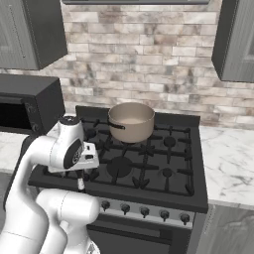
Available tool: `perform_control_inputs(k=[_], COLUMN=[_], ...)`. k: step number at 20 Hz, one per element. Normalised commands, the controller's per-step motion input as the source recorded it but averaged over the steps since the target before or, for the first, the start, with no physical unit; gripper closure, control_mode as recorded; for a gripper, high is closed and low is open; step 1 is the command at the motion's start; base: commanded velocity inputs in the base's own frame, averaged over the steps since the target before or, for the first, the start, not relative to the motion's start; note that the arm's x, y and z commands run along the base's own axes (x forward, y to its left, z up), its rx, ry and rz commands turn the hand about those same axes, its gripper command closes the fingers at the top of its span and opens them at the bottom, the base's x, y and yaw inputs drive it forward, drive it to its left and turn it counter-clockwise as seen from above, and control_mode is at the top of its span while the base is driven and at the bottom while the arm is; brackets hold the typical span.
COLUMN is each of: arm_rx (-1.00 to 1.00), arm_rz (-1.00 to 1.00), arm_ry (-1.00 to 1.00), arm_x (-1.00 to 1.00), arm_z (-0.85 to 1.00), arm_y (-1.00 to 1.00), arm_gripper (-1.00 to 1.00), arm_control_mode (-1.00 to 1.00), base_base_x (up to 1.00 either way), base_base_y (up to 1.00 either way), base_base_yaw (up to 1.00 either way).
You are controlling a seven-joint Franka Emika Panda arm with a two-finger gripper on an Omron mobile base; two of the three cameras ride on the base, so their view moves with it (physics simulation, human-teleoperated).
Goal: Move the pot and pan from the stove into the sink.
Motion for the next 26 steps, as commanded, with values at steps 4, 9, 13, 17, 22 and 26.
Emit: perform_control_inputs(k=[4, 9, 13, 17, 22, 26], arm_rx=[0.0, 0.0, 0.03, 0.05, 0.08, 0.01], arm_rz=[0.04, 0.04, 0.02, 0.0, 0.0, 0.0], arm_ry=[0.05, 0.0, -0.02, -0.06, -0.07, 0.0], arm_x=[0.11, 0.03, -0.05, -0.02, -0.03, 0.0], arm_z=[-0.35, -0.27, -0.2, -0.15, -0.08, 0.0], arm_y=[0.1, 0.07, 0.0, 0.0, 0.0, 0.0], arm_gripper=[-1.0, -1.0, -1.0, -1.0, -1.0, -1.0], arm_control_mode=[-1.0, -1.0, -1.0, -1.0, -1.0, -1.0], base_base_x=[0.0, 0.0, 0.0, 0.0, 0.0, 0.0], base_base_y=[0.0, 0.0, 0.0, 0.0, 0.0, 0.0], base_base_yaw=[0.0, 0.0, 0.0, 0.0, 0.0, 0.0])
